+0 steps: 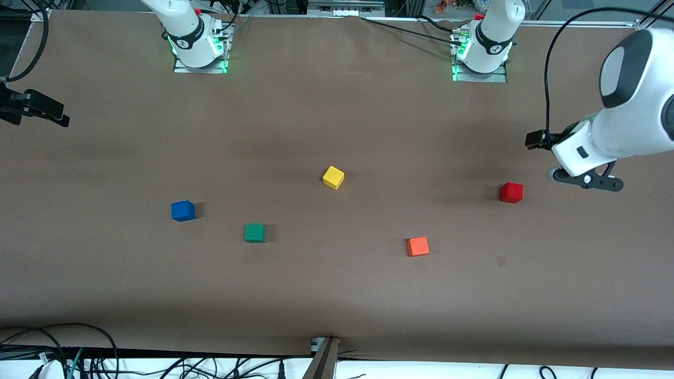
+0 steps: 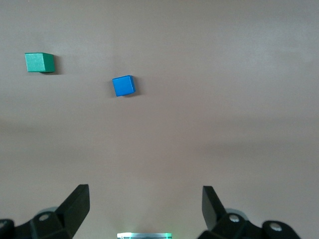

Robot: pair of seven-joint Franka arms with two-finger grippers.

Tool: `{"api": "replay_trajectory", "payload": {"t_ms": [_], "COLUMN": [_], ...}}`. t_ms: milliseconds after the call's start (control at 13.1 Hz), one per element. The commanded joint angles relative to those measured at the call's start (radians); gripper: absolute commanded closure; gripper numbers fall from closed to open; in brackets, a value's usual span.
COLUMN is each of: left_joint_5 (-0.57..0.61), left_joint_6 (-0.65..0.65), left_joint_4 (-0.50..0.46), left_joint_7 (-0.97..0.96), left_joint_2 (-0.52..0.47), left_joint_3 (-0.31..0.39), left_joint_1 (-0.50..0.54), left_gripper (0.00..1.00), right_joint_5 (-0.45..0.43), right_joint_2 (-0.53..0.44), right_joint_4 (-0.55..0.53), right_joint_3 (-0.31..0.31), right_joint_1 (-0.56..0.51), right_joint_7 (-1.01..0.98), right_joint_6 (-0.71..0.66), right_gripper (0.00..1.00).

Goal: Pass red block to right arm, stack on blue
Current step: 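Move the left gripper down over the red cube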

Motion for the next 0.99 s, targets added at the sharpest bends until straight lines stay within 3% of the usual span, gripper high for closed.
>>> {"api": "replay_trajectory", "payload": {"t_ms": [0, 305, 687, 916], "left_joint_5": [0.018, 0.018, 0.018, 0.021], "left_joint_6": [0.103, 0.292, 0.647, 0.832], "left_joint_4": [-0.055, -0.234, -0.502, -0.592], "left_joint_7": [0.014, 0.016, 0.019, 0.019], "left_joint_2": [0.007, 0.007, 0.004, 0.016], "left_joint_3": [-0.002, -0.004, -0.005, -0.004], "left_joint_1": [0.03, 0.054, 0.082, 0.083], "left_gripper": [0.0, 0.0, 0.0, 0.0], "right_joint_5": [-0.003, -0.003, -0.003, -0.003], "right_joint_2": [-0.004, -0.004, -0.004, -0.004], "right_joint_4": [0.0, 0.0, -0.002, -0.002], "right_joint_3": [-0.007, -0.007, -0.004, -0.006], "right_joint_1": [-0.003, -0.002, 0.001, 0.001], "right_joint_7": [-0.006, 0.0, 0.0, 0.0], "right_joint_6": [0.011, 0.011, 0.011, 0.009], "right_gripper": [0.0, 0.0, 0.0, 0.0]}}
